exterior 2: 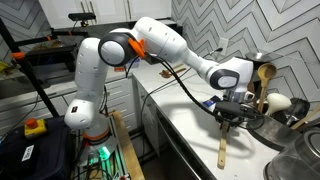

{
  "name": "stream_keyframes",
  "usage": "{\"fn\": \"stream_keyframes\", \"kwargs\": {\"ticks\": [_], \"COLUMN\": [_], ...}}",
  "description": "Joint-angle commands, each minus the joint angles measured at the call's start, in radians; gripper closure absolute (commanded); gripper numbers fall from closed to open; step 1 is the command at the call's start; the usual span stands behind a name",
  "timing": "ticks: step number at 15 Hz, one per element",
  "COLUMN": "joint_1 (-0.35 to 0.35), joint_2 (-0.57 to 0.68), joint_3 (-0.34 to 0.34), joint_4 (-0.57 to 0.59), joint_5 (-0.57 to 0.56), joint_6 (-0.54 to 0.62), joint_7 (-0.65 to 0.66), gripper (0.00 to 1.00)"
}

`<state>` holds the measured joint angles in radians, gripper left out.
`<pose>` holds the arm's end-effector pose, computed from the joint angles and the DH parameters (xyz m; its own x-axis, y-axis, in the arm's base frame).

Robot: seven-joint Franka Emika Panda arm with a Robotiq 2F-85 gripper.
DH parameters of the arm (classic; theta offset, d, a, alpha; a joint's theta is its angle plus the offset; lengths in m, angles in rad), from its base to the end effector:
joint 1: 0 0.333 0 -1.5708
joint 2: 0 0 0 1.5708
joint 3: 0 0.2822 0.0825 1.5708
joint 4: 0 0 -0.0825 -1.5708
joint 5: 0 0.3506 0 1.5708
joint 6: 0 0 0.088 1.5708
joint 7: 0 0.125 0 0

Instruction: Move the wooden spoon from the counter to the utensil holder

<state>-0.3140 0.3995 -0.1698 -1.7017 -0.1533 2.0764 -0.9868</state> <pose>0.5437 -0.2881 0.3321 0.8208 0.5420 -0.1804 0.5618 -0.8230 0.0840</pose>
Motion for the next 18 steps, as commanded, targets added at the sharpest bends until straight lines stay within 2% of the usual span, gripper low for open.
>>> {"fn": "stream_keyframes", "kwargs": {"ticks": [1, 13, 18], "joint_1": [-0.011, 0.017, 0.028], "joint_2": [-0.111, -0.381, -0.457], "joint_3": [-0.006, -0.026, -0.037], "joint_4": [-0.060, -0.127, -0.121], "joint_5": [-0.019, -0.004, 0.113], "joint_6": [-0.026, -0.154, -0.128], "joint_7": [-0.039, -0.113, -0.160], "gripper": [0.93, 0.93, 0.93]}}
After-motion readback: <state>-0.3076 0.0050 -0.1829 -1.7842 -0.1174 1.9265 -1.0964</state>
